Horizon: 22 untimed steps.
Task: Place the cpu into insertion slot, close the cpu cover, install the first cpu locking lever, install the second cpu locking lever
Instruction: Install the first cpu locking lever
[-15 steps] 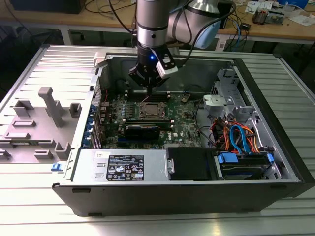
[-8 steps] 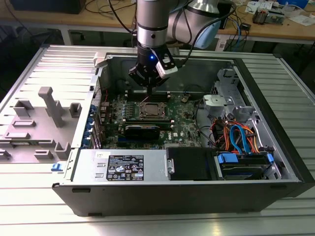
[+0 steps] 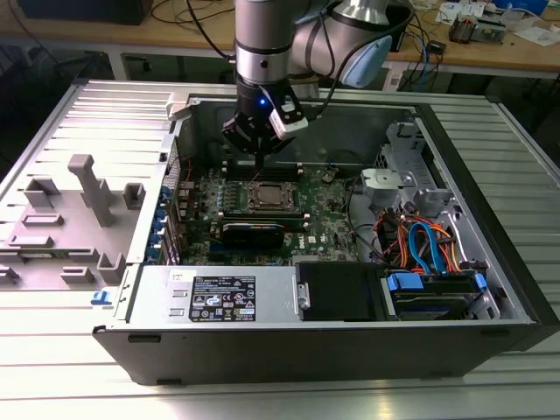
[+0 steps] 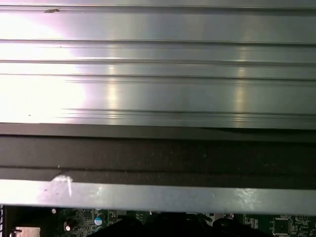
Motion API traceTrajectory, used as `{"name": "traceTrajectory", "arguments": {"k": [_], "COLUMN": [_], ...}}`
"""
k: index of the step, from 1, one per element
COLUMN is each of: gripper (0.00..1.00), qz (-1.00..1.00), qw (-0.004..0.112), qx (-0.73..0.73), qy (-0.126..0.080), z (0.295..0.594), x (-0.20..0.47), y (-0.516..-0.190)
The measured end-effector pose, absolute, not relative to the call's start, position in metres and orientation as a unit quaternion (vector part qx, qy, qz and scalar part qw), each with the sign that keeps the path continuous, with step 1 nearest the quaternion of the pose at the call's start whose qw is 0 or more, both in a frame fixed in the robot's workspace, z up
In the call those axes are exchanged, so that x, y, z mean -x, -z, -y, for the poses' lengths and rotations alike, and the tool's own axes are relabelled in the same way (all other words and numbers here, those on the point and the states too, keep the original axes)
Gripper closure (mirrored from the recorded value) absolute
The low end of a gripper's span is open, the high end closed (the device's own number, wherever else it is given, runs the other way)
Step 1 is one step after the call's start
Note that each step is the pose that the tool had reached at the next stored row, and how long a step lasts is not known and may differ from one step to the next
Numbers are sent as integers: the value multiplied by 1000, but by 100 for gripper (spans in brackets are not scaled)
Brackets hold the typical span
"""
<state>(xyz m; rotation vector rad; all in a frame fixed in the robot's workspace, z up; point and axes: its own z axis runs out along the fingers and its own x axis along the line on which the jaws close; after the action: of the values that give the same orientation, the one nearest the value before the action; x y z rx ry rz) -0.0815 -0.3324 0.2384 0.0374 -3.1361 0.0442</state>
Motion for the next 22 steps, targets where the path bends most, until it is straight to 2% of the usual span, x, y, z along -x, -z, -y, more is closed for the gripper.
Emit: {"name": "traceTrajectory", "arguments": {"k": [22], "gripper": [89], "qz": [1000], "qw": [3], "qx": [-12], "qy": [-15], "z": [328], "x": [65], "y": [-225]}}
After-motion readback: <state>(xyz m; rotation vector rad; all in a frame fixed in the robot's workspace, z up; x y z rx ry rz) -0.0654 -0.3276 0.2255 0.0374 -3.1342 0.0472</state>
